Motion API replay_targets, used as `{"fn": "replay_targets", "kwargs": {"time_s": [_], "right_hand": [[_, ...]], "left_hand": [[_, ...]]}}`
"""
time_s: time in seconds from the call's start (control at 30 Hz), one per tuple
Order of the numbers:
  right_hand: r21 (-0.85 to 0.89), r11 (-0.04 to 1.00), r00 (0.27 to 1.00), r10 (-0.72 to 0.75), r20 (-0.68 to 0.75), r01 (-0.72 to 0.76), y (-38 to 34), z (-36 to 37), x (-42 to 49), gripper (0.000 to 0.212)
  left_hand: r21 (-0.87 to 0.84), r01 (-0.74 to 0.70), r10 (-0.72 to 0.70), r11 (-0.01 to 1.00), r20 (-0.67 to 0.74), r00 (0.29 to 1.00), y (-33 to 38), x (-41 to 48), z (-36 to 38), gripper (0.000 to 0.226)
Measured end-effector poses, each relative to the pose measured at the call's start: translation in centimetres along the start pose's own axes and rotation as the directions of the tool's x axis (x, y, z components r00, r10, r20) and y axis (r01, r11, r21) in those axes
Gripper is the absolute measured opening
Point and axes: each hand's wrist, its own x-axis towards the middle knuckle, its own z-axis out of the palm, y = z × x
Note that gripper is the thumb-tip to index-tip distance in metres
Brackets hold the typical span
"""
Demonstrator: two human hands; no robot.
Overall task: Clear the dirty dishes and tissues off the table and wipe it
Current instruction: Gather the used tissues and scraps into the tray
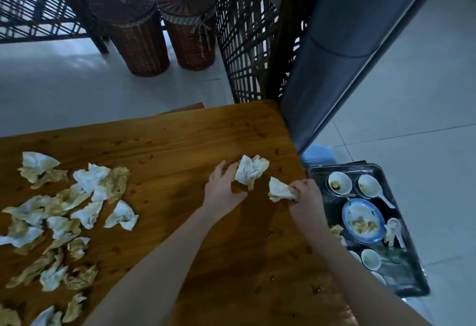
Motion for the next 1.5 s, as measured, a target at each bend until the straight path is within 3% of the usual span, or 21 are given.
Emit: {"fn": "replay_targets", "kwargs": {"time_s": [0.27,0.47,0.7,0.9,1.07,1.33,1.5], "right_hand": [[-0.03,0.999,0.999,0.041,0.028,-0.04,3.4,-1.8,-0.8,0.028],[-0.029,0.996,0.996,0.087,0.027,-0.087,4.8,-2.5,-1.8,0.032],[0.005,0.989,0.989,0.149,-0.001,-0.149,6.8,-3.1,-4.0,0.023],[-0.002,0.987,0.986,0.161,-0.034,-0.161,7.5,-2.8,-6.0,0.02],[0.02,0.986,0.985,0.164,-0.059,-0.164,7.6,-3.1,-6.9,0.02],[0.039,0.985,0.984,0.171,-0.045,-0.169,8.4,-4.8,-6.7,0.017],[-0.011,0.985,0.985,0.172,-0.026,-0.172,11.3,-6.4,-5.7,0.015]], "left_hand": [[0.246,-0.054,0.015,0.968,0.158,0.987,3.5,3.7,2.5,0.086],[0.359,-0.119,0.078,0.926,0.127,0.989,3.9,4.1,4.1,0.069],[0.23,-0.177,0.178,0.957,0.014,0.984,3.6,3.4,5.2,0.041],[0.233,-0.196,0.206,0.952,-0.019,0.978,3.0,1.8,5.1,0.055],[0.237,-0.241,0.264,0.941,-0.072,0.962,2.6,0.4,3.3,0.053],[0.227,-0.222,0.245,0.948,-0.077,0.966,4.4,-1.7,1.9,0.062],[0.212,-0.239,0.268,0.948,-0.121,0.956,7.5,-2.6,3.2,0.047]]}}
